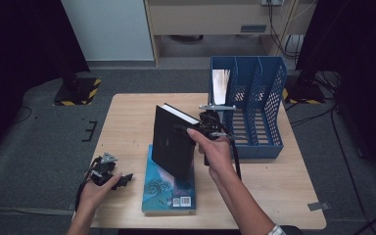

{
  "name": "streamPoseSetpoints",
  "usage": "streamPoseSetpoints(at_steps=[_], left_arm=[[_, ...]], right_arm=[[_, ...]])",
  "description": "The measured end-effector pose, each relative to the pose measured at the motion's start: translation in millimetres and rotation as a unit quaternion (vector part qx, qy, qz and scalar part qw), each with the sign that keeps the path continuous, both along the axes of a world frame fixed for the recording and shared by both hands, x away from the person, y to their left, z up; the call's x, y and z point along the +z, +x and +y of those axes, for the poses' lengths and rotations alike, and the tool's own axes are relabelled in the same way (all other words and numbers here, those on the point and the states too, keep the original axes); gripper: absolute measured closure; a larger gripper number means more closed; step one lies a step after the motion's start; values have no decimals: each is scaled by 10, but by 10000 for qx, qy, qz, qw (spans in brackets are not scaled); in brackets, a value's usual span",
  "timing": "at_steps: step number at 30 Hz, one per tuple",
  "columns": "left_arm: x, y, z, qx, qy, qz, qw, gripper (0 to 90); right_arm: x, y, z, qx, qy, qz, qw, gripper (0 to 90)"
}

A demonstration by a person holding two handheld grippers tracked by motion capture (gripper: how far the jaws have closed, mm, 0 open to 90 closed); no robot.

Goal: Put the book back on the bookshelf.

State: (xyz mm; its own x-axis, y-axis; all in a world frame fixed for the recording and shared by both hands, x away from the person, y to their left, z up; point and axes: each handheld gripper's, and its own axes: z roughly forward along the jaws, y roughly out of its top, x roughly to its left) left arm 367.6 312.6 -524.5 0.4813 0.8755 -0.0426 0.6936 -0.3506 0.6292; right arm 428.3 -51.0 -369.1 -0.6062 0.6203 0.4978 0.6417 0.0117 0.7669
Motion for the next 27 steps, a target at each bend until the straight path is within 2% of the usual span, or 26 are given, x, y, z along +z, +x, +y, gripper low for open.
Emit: streamPoseSetpoints(at_steps=[9,14,19,27], left_arm=[[-55,-31,-25,-41,141,-237,9996,47],[-73,-46,-27,-17,85,-311,9995,30],[-78,-48,-28,-21,73,-325,9994,26],[-81,-50,-27,-28,67,-337,9994,22]], right_arm=[[27,-172,-232,-45,-2,-102,9999,524],[46,-279,-348,-47,-33,-184,9998,524],[34,-401,-513,-70,-3,-192,9998,524],[26,-508,-824,-335,65,-160,9993,524]])
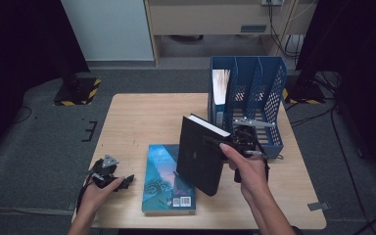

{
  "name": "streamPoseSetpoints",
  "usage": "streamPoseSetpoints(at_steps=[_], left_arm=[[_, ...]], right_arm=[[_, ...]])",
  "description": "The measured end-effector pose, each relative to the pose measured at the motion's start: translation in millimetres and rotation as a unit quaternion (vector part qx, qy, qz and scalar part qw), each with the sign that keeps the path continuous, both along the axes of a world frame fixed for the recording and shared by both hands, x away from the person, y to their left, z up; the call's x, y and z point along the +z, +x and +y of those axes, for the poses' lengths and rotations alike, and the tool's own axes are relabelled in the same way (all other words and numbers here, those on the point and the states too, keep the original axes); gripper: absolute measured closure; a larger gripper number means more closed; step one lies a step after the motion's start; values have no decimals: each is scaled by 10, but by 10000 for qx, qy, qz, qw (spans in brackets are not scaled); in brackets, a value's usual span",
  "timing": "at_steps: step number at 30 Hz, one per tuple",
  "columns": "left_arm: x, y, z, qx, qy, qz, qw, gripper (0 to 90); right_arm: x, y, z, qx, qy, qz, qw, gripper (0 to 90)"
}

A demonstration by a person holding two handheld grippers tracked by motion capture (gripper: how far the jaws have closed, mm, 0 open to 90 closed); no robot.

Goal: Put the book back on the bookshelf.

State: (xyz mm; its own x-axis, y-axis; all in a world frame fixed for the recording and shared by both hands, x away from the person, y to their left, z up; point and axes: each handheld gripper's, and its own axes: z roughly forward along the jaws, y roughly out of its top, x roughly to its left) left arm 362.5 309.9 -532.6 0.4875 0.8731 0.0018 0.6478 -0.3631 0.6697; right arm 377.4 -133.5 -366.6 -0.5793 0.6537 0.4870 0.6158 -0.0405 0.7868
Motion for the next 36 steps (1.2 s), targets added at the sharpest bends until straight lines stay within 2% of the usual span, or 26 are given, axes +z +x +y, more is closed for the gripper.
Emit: streamPoseSetpoints(at_steps=[3,15,21,36], left_arm=[[0,0,1,-5,-2,-2,10000,22],[-2,-3,3,-14,-9,-10,10000,21],[-2,-3,3,-12,-9,-12,10000,21],[-4,-5,4,-14,-16,-18,10000,21]], right_arm=[[13,-28,-102,-105,-19,-62,9999,523],[44,-137,-508,-461,40,-75,9989,522],[86,-192,-715,-656,165,-85,9977,522],[212,-256,-1050,-1041,255,-166,9941,521]])
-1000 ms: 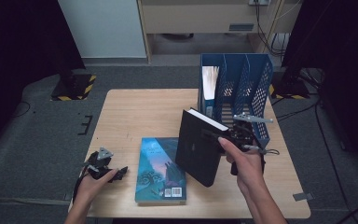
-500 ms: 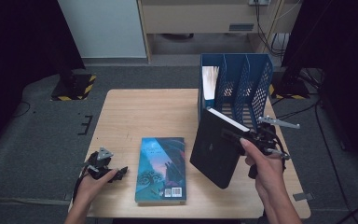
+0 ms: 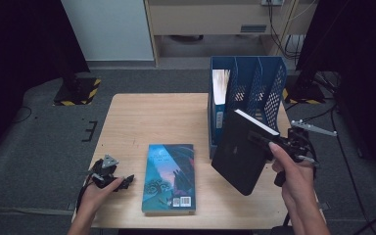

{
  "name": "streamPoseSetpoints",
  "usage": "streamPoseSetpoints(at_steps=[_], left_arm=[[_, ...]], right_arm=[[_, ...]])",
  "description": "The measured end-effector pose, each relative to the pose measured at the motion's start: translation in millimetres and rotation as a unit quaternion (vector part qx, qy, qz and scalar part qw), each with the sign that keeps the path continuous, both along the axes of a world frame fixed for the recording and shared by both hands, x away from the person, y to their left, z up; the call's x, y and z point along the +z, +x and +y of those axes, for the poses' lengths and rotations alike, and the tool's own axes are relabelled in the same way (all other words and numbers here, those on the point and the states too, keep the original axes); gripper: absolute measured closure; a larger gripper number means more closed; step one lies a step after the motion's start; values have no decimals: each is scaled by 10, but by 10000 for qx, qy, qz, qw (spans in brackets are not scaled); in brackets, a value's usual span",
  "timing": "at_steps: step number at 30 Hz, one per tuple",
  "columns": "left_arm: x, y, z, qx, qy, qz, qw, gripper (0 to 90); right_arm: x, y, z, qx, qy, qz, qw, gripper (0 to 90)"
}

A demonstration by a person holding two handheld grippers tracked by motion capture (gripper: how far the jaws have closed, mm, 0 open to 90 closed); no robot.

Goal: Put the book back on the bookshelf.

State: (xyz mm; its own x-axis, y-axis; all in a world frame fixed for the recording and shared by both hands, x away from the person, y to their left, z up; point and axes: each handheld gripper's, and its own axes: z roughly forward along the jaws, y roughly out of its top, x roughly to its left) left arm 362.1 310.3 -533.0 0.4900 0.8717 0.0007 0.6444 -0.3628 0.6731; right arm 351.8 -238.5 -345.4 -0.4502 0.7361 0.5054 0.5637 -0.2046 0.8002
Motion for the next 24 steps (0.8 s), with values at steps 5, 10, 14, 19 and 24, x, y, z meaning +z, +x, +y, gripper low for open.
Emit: streamPoseSetpoints(at_steps=[5,10,14,19,24], left_arm=[[-1,4,-1,-6,1,3,10000,18],[-2,3,-2,-1,-3,-1,10000,17],[-3,2,-2,0,-3,-5,10000,17],[-3,2,-1,-2,-5,-7,10000,17],[-2,4,-5,2,10,1,10000,15]], right_arm=[[57,-26,-117,-133,106,-24,9999,522],[146,-32,-222,-258,156,-96,9995,521],[220,-32,-266,-314,175,-166,9992,521],[327,10,-333,-441,239,-186,9986,521],[440,102,-410,-626,250,-251,9974,519]])
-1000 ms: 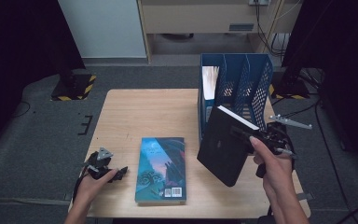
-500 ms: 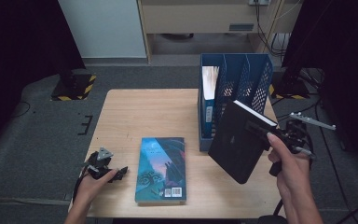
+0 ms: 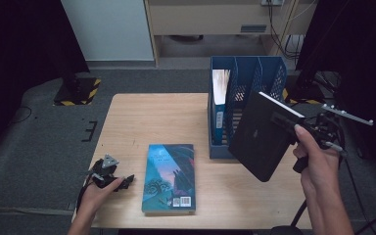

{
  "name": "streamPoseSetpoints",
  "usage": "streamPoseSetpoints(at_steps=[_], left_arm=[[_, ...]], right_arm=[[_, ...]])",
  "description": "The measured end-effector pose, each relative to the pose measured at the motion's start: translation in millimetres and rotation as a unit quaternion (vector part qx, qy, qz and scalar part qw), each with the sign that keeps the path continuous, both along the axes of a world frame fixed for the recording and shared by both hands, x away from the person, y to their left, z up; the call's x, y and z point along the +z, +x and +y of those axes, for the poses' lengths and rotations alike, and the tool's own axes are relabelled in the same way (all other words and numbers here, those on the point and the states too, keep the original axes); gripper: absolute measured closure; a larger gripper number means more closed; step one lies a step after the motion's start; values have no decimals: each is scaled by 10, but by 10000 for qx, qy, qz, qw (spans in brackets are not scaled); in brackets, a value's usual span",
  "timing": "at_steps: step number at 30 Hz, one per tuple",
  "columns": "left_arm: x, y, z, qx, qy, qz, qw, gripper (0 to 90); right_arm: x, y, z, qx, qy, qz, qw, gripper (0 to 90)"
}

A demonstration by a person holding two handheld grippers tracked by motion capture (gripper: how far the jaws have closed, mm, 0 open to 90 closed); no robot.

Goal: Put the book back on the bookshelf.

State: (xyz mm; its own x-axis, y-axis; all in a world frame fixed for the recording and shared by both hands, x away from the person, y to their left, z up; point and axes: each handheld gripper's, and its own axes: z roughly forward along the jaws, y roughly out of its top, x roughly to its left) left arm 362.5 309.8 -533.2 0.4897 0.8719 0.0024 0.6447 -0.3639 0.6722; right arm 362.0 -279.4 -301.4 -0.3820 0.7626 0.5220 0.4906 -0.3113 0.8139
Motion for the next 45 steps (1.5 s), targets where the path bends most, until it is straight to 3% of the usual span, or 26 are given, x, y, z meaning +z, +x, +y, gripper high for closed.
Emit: streamPoseSetpoints(at_steps=[24,45], left_arm=[[-4,0,-2,-4,-4,-11,10000,11],[-4,5,-5,-20,0,-9,10000,7]], right_arm=[[206,829,-227,-611,-350,123,9974,518],[95,895,-580,-1013,-641,292,9924,518]])
